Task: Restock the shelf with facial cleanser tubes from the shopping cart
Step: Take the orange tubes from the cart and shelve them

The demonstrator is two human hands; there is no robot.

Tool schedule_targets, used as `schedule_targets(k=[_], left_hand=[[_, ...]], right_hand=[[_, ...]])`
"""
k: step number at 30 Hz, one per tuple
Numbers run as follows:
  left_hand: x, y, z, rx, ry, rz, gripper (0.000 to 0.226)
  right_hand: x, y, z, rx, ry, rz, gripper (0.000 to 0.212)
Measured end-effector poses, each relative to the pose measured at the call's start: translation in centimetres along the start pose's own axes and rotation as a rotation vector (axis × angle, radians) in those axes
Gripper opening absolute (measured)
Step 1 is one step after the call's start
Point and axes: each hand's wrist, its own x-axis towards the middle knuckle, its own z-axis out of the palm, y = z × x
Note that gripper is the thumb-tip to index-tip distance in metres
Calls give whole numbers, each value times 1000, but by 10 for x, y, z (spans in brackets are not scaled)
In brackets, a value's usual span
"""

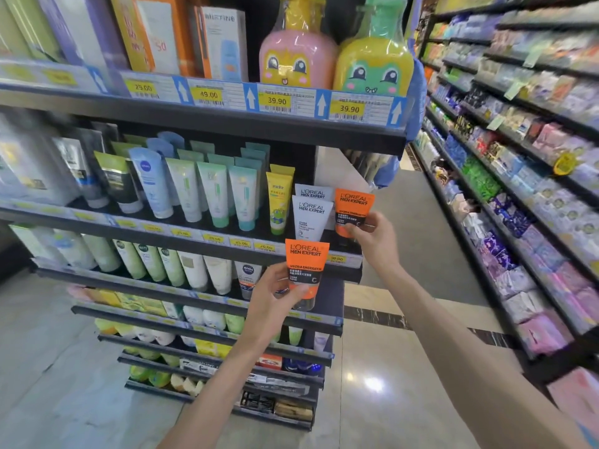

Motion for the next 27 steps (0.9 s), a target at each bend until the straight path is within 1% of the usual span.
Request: schedule_targets(k=[5, 8, 9, 11, 12, 14, 16, 18, 21, 23, 25, 27], left_hand=[[0, 3, 0, -10, -18, 1, 43], [1, 7, 2, -22, -36, 17, 43], [2, 8, 4, -28, -42, 25, 42], [3, 11, 8, -40, -60, 57, 41], [3, 13, 10, -50, -70, 73, 40], [6, 17, 16, -79, -88, 101, 41], [10, 20, 22, -89, -104, 118, 42], [13, 24, 28, -98, -126, 133, 42], [16, 29, 34, -105, -160, 162, 41], [16, 31, 33, -109, -152, 186, 39], [17, 28, 29, -90, -78, 203, 35], [19, 23, 20, -7, 47, 234, 28]], right_hand=[[-4, -3, -1, 5, -8, 30, 43], [-19, -6, -11, 39, 31, 62, 61], [-28, -8, -15, 43, 63, 41, 60], [-49, -14, -24, 59, 88, -41, 46], [-60, -19, -28, 66, 66, -81, 37], [-79, -26, -32, 76, -45, -138, 26], [-90, -30, -32, 87, -173, -159, 27], [-94, -33, -31, 74, -222, -157, 30], [-93, -37, -31, 37, -199, -176, 29], [-89, -40, -34, 76, -155, -190, 25], [-82, -46, -40, 163, -98, -216, 23], [-70, -52, -47, 239, -27, -220, 22]])
